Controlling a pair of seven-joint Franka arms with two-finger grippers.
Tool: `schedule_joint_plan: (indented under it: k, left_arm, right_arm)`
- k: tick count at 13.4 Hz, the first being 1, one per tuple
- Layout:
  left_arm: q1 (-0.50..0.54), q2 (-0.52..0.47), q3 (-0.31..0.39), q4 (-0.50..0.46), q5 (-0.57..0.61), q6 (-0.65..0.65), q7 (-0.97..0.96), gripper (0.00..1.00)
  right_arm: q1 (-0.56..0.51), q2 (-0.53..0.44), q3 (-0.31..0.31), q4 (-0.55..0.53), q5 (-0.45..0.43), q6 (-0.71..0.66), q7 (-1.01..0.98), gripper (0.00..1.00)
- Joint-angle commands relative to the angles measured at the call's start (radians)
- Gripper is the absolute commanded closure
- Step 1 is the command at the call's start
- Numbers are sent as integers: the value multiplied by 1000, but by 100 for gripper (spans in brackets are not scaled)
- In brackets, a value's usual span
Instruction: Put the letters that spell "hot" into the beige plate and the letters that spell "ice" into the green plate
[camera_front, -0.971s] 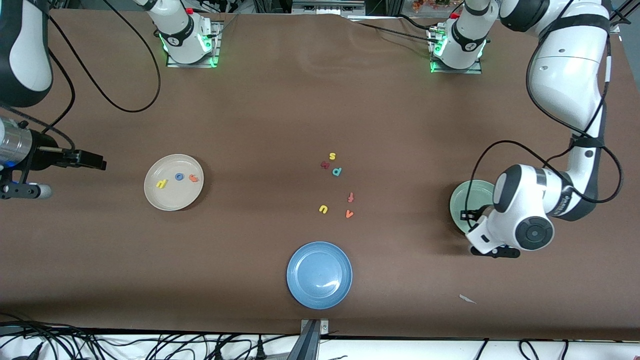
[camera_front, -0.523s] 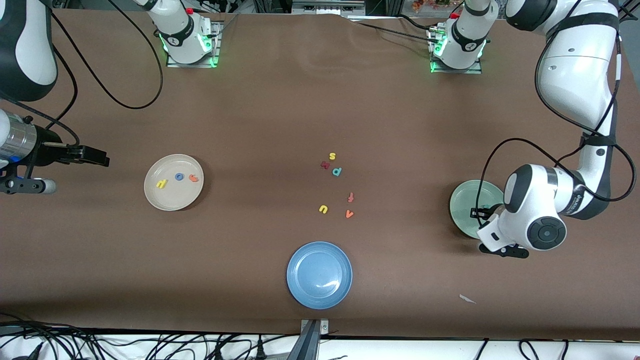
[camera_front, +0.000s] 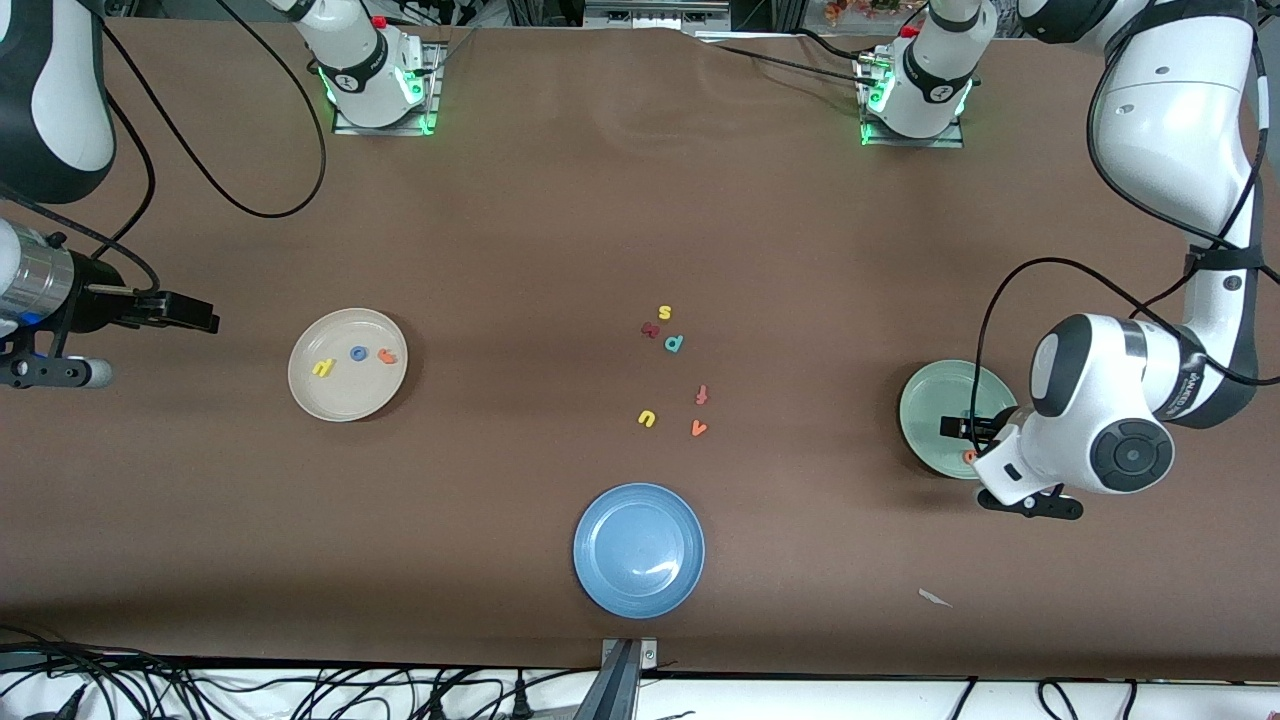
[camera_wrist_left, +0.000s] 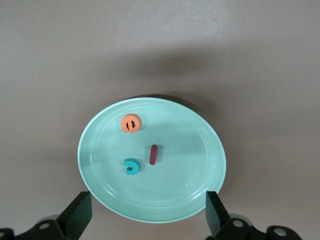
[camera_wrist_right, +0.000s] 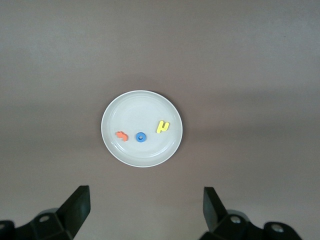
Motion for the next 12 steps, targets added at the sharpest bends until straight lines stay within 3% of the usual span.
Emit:
schedule_joint_plan:
  k: [1,9,12]
  left_arm:
    - [20,-32,-7,-11,-26,-9,14,0]
    - [96,-132,-28,-18,-56,-69,26,0]
    - [107,-201,-17,-62,-110,-76,90,0]
  right_arm:
    - [-16,-29,21,-34,-14,14,4,0]
    - [-17,-28,21,-34,-13,14,-4,0]
    - [-17,-28,21,-34,-11,17,4,0]
